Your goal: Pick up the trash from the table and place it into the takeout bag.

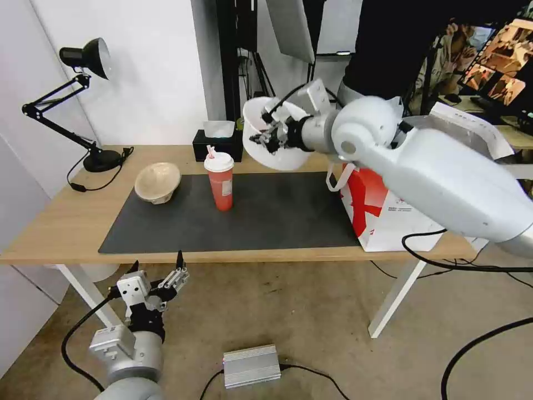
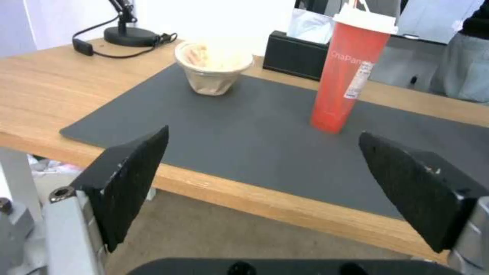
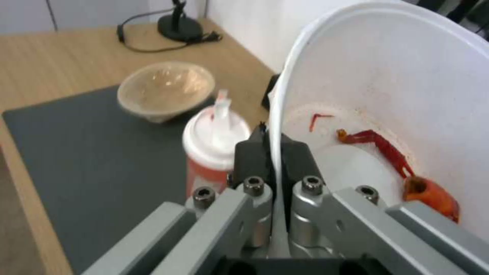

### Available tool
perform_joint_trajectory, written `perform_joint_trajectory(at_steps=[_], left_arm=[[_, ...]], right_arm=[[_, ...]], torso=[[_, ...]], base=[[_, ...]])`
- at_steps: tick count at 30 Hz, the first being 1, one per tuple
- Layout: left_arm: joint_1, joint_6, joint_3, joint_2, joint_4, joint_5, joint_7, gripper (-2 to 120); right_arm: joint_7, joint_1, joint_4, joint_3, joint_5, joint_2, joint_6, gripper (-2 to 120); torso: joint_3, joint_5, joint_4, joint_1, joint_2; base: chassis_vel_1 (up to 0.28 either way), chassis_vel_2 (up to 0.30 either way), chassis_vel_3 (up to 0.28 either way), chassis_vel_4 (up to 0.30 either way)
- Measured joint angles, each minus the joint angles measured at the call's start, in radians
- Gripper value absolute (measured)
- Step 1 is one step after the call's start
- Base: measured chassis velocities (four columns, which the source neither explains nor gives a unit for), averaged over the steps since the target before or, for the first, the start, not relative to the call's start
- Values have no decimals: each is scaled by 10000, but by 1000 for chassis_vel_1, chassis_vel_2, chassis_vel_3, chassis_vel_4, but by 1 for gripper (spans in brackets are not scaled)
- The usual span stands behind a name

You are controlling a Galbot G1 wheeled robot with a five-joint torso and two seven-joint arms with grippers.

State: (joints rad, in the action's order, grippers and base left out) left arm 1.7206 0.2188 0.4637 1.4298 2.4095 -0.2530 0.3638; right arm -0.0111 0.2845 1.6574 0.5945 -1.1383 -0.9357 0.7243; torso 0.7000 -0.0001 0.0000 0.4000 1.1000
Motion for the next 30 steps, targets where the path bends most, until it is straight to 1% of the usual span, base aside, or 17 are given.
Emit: perform_joint_trajectory(at_steps=[6, 12, 22, 30], left_arm=[[28, -2, -18, 12, -2, 6, 4, 100], [37, -7, -15, 12, -2, 10, 7, 100], [31, -15, -8, -26, -7, 10, 12, 100], [11, -17, -64, -73, -60, 6, 18, 100]], right_arm=[[-26, 566, -390, -37, -231, -82, 0, 0], [-64, 683, -516, -51, -263, 33, 0, 0], [-143, 637, -640, -254, -212, 714, 3, 0], [-197, 512, -576, -335, -174, 1636, 3, 0]], torso=[[0, 0, 1, 0, 0], [0, 1, 0, 0, 0], [0, 3, 0, 0, 0], [0, 4, -2, 0, 0]], base=[[0, 0, 0, 0], [0, 0, 0, 0], [0, 0, 0, 0], [0, 0, 0, 0]])
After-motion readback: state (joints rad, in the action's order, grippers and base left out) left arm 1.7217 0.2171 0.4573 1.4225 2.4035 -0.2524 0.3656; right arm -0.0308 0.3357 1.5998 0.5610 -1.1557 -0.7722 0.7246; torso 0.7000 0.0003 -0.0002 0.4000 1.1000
